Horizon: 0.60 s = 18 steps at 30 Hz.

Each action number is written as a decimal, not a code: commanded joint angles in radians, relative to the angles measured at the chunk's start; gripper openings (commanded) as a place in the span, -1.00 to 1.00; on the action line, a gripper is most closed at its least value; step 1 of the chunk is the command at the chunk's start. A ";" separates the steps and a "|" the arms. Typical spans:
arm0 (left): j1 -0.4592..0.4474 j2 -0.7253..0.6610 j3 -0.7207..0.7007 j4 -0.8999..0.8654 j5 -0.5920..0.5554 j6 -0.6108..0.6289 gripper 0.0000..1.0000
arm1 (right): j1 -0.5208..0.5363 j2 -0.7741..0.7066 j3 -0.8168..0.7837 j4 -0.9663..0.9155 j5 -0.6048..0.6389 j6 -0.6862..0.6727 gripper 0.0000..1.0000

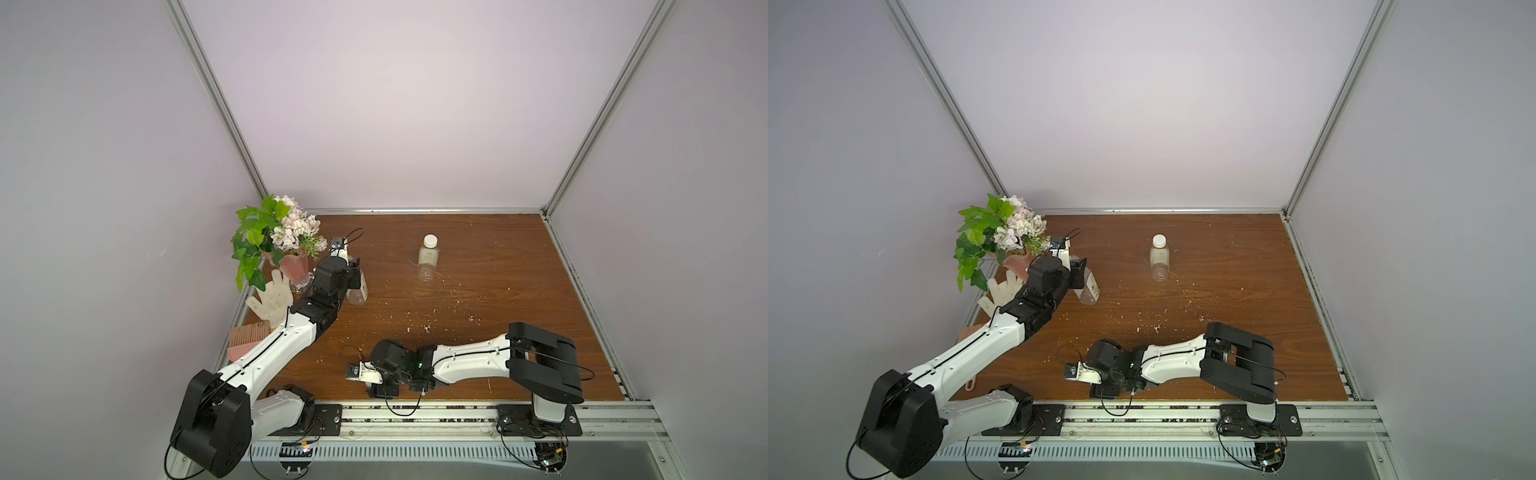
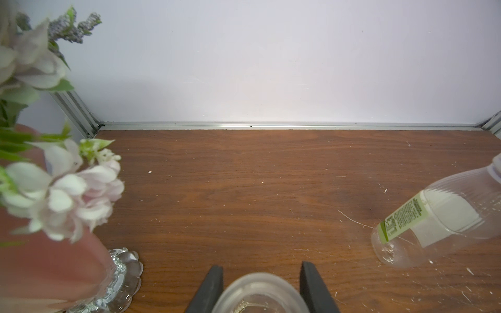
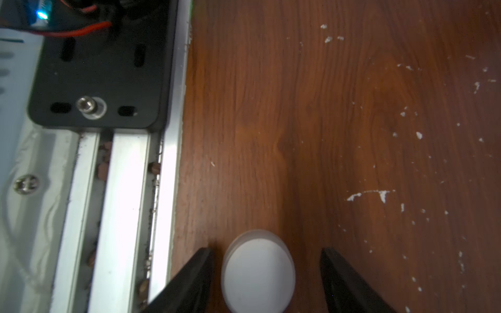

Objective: Screw on the bottle caps
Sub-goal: Pick up the bottle cap from the center of the board.

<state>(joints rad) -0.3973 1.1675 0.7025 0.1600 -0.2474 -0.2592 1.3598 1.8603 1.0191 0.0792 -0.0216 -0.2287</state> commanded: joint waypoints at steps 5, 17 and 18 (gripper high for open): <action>0.012 -0.011 0.011 -0.002 0.006 -0.003 -0.33 | -0.013 0.012 0.038 -0.042 -0.049 -0.010 0.15; 0.012 0.005 0.021 -0.004 0.030 0.003 -0.32 | -0.027 -0.054 -0.060 -0.009 -0.037 0.034 -0.09; 0.012 0.007 0.023 -0.004 0.041 0.006 -0.32 | -0.034 -0.070 -0.080 0.006 -0.034 0.047 -0.09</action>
<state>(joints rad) -0.3973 1.1687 0.7025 0.1596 -0.2371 -0.2588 1.3418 1.8458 0.9855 0.0978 -0.0608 -0.2150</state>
